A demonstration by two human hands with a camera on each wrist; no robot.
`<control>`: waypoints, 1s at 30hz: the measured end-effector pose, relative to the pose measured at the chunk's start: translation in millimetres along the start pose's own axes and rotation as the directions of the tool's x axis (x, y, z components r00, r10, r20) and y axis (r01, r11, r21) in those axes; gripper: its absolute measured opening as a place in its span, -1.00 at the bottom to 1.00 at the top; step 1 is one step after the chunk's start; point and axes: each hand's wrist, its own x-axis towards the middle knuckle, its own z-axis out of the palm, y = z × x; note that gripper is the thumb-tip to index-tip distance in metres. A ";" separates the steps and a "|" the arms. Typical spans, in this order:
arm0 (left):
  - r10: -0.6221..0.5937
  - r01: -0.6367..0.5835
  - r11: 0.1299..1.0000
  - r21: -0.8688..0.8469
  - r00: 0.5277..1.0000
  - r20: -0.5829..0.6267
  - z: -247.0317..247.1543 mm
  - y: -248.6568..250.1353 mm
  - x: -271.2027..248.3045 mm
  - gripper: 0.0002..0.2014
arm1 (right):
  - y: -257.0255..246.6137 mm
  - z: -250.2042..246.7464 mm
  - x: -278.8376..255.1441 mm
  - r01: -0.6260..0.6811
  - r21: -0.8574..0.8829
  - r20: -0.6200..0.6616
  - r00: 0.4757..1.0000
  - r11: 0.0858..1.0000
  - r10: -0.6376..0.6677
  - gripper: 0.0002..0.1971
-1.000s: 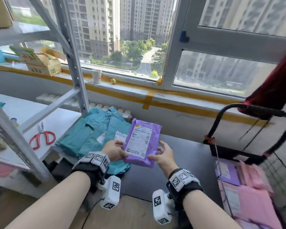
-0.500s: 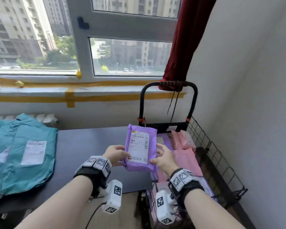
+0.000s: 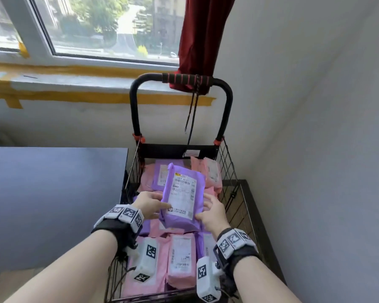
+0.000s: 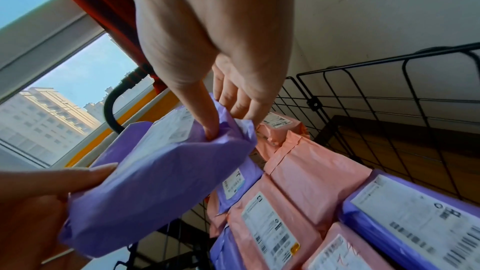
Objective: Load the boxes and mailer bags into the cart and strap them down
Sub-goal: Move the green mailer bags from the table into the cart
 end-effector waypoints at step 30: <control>-0.207 0.188 0.963 -0.194 0.975 -0.080 53.8 -45.1 356.5 -0.73 | 95.2 -8.7 320.2 -0.285 -0.427 -0.161 0.958 0.858 0.238 -0.30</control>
